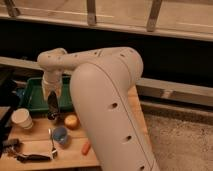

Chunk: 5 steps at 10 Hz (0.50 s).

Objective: Place eraser in metal cup

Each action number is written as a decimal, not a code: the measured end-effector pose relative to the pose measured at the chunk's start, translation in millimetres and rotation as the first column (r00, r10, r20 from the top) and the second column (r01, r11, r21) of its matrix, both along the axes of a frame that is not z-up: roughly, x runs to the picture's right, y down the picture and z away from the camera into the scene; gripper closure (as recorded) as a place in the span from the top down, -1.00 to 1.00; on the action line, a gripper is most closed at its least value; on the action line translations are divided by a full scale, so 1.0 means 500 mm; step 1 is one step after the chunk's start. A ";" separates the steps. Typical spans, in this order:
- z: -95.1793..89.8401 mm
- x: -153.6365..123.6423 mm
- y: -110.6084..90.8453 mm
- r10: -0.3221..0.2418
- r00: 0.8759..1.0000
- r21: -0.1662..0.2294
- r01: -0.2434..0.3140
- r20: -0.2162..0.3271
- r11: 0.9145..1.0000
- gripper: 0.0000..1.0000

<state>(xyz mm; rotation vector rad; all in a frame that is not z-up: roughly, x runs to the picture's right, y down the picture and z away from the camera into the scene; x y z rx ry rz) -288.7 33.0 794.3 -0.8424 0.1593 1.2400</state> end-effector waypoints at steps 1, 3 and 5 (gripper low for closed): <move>0.004 -0.005 0.003 0.002 1.000 0.001 -0.002 0.006 1.000 -1.00; 0.013 -0.011 0.009 0.011 1.000 0.005 -0.011 0.018 1.000 -1.00; 0.024 -0.019 0.019 0.015 0.999 0.009 -0.015 0.029 1.000 -1.00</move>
